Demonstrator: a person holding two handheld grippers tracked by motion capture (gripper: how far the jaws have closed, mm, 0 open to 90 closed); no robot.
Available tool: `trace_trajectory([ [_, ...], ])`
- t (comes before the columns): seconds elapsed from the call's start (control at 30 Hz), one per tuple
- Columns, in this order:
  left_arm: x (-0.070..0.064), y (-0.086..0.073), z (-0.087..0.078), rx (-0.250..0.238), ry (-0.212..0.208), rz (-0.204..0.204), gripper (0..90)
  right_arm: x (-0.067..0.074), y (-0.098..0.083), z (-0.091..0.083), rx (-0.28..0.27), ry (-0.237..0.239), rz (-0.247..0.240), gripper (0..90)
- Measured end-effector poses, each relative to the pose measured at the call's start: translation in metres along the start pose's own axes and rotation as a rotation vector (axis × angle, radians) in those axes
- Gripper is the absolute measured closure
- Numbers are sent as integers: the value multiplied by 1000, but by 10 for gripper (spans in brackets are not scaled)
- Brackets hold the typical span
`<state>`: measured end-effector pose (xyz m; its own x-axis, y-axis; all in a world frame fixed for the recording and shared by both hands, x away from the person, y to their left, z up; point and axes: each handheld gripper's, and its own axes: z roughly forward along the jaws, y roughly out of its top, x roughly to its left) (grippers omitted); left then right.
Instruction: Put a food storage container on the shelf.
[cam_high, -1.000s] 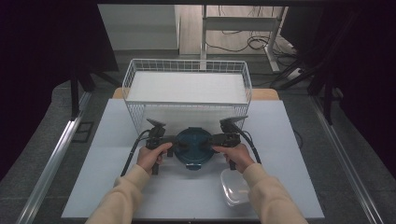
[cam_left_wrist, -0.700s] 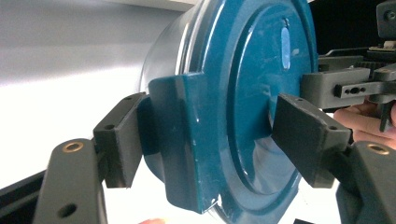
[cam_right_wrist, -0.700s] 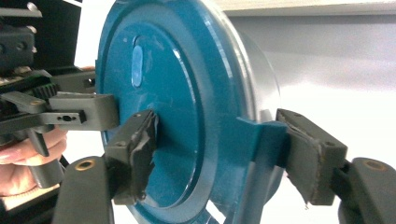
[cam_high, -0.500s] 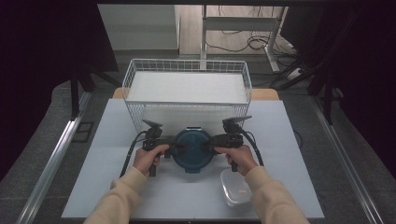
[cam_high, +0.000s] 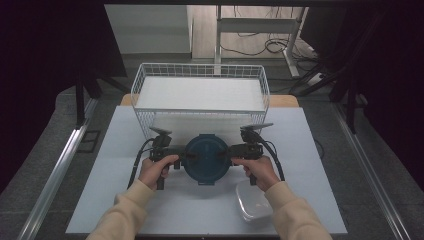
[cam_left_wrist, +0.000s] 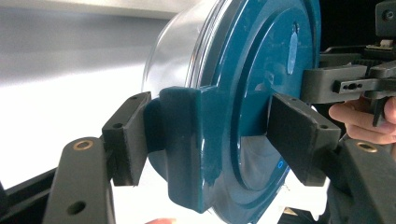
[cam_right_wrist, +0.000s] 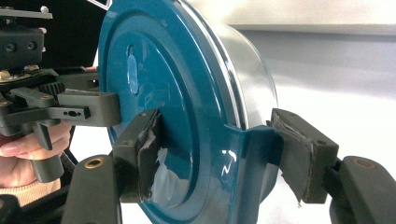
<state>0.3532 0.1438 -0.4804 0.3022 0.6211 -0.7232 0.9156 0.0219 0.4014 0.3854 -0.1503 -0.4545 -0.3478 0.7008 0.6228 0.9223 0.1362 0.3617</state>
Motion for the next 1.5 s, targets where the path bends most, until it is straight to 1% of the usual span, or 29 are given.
trace_trajectory([
  [0.07,-3,0,-3,-7,-6,16,330,3,-2,-3,-11,0,-14,350],
  [0.13,-7,-1,-5,-18,-7,21,331,6,-3,-8,-18,0,-25,353],
  [0.23,-12,-1,-9,-21,-9,44,333,10,-5,-14,-32,2,-43,358],
  [0.3,-16,-1,-11,-29,-12,49,333,13,-7,-17,-41,2,-55,360],
  [0.33,-17,-1,-13,-30,-10,60,333,14,-8,-18,-47,5,-57,360],
  [0.5,-23,-2,-18,-38,-7,83,334,21,-11,-25,-66,4,-78,362],
  [0.67,-27,-2,-24,-47,-10,97,334,27,-12,-29,-71,4,-99,365],
  [0.8,-31,-3,-29,-54,-3,97,333,32,-13,-31,-78,7,-110,366],
  [0.93,-36,-3,-33,-63,1,111,333,36,-14,-34,-83,10,-120,367],
  [1.07,-42,-2,-37,-68,0,127,333,40,-15,-39,-94,7,-134,367],
  [1.27,-51,0,-42,-71,2,139,330,48,-14,-48,-107,-2,-159,367],
  [1.4,-58,2,-48,-73,4,153,329,54,-13,-55,-119,-8,-180,367],
  [1.5,-64,4,-52,-87,12,165,328,59,-12,-59,-131,-5,-188,367],
])
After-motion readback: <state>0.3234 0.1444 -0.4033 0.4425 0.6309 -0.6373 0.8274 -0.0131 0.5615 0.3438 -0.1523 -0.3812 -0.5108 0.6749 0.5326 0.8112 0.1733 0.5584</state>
